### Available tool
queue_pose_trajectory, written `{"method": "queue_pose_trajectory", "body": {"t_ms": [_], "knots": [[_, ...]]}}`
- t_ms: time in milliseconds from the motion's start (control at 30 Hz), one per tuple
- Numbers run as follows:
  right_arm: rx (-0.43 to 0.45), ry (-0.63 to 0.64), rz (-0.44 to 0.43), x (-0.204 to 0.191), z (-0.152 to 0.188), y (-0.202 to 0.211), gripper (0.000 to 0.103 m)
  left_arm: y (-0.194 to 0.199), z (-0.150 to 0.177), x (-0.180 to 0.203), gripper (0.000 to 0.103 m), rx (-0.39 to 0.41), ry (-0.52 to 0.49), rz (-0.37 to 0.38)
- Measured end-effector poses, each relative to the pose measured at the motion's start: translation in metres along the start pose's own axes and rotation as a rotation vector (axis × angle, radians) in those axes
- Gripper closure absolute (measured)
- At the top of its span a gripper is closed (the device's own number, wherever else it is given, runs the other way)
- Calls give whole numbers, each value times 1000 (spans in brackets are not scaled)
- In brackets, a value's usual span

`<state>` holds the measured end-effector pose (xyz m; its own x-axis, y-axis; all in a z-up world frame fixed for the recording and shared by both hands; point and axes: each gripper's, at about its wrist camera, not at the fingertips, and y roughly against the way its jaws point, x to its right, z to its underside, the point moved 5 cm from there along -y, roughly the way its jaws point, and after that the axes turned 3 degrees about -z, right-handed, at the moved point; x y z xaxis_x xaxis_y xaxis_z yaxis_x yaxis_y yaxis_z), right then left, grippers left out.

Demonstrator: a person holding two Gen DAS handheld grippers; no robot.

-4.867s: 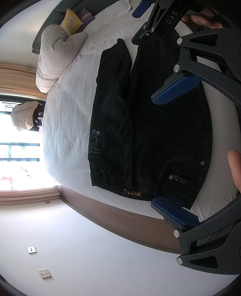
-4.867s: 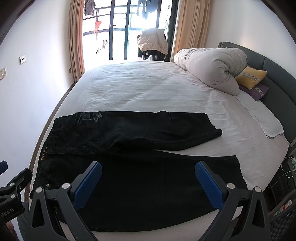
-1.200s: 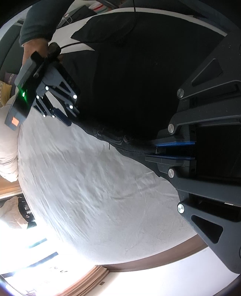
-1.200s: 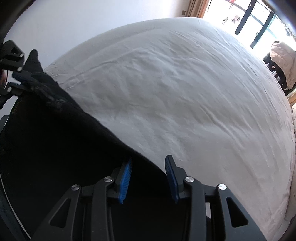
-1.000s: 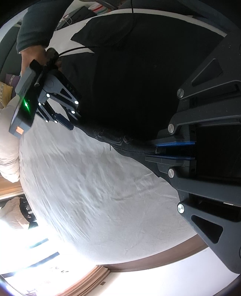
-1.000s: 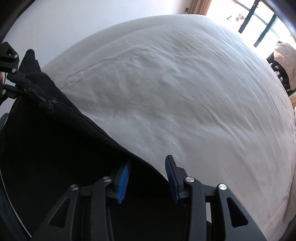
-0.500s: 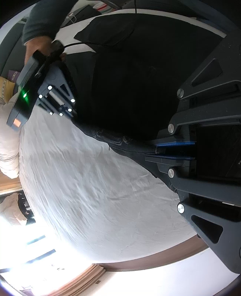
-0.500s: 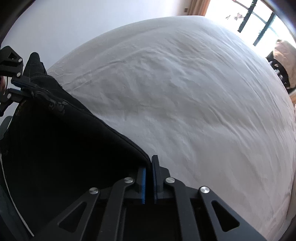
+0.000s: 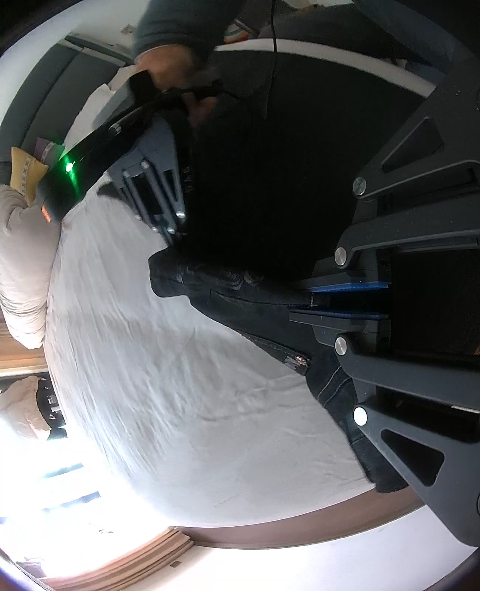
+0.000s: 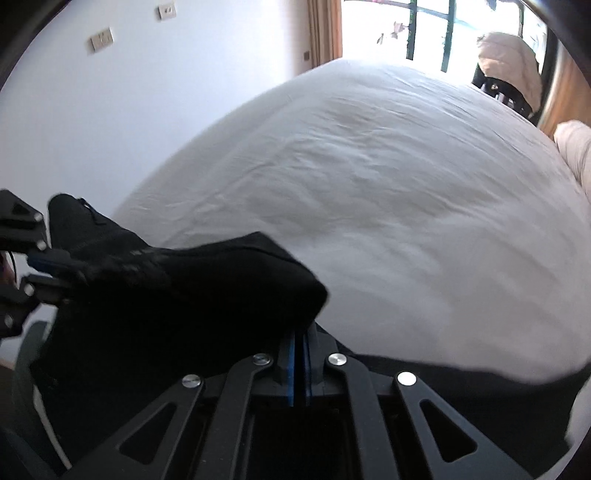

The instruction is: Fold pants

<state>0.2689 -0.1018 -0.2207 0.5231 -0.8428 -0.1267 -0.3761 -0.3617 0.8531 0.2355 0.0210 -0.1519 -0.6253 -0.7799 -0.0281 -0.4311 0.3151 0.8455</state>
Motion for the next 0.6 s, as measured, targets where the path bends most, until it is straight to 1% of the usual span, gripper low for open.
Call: {"method": "queue_pose_trajectory", "body": {"t_ms": [167, 300, 400, 467, 600], "knots": [[18, -39, -49, -28, 31, 10, 99, 11, 24, 32, 97, -10, 9, 30], [54, -80, -63, -41, 48, 23, 98, 17, 48, 69, 96, -28, -23, 51], [76, -56, -56, -55, 66, 40, 98, 23, 68, 94, 96, -47, -71, 38], [82, -32, -45, -65, 78, 48, 98, 25, 79, 104, 97, -58, -81, 35], [73, 49, 15, -83, 114, 61, 98, 29, 99, 120, 96, -81, -129, 3]]}}
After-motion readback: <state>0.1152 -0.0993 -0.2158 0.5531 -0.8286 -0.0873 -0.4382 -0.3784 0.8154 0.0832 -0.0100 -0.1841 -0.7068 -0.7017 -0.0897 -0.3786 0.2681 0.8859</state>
